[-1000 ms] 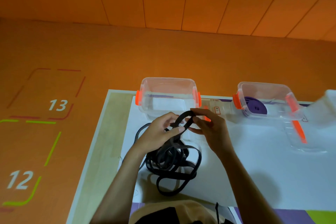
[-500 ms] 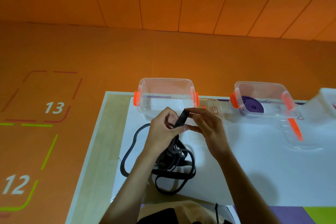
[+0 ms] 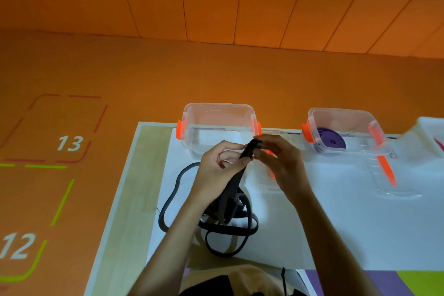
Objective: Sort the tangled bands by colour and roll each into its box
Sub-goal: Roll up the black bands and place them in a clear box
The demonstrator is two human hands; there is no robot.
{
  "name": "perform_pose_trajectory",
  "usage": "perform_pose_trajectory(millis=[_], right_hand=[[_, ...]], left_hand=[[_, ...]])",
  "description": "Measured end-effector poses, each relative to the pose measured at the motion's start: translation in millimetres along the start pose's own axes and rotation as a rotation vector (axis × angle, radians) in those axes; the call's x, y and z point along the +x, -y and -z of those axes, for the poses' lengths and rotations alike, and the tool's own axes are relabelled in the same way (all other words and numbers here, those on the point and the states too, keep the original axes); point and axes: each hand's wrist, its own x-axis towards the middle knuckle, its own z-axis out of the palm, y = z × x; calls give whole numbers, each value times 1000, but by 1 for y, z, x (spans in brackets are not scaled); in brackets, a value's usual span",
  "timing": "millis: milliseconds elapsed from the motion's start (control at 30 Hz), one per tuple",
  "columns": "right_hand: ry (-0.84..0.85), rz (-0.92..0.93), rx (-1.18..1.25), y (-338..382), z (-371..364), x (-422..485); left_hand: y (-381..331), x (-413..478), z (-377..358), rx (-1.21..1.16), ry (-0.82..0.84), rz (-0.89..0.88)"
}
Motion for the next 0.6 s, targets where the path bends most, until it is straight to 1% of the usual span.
perform_pose_trajectory(millis=[67,133,233,300,367,467,533,600], right_hand=[[-5,-5,-108,5,0,2],[10,-11,-201,8,1,2],[55,9,-193,11,2,2],[22,-2,-174,12,2,2],[-4,-1,-147,12,2,2],[-6,-20,-3,14,2,0],[-18,-38,163,15,1,-3],[-12,-31,265,14,-3,-6]], left_hand=[[0,-2,-3,15,-50,-50],[3,-2,-5,106,-104,-89],[8,-2,-6,302,-176,-204],[8,-2,-6,341,-177,-289],[8,-4,-5,311,-139,-306],[5,-6,-2,168,-66,-209],[0,-6,-1,34,-110,-171],[-6,-6,-2,-62,-184,-180]])
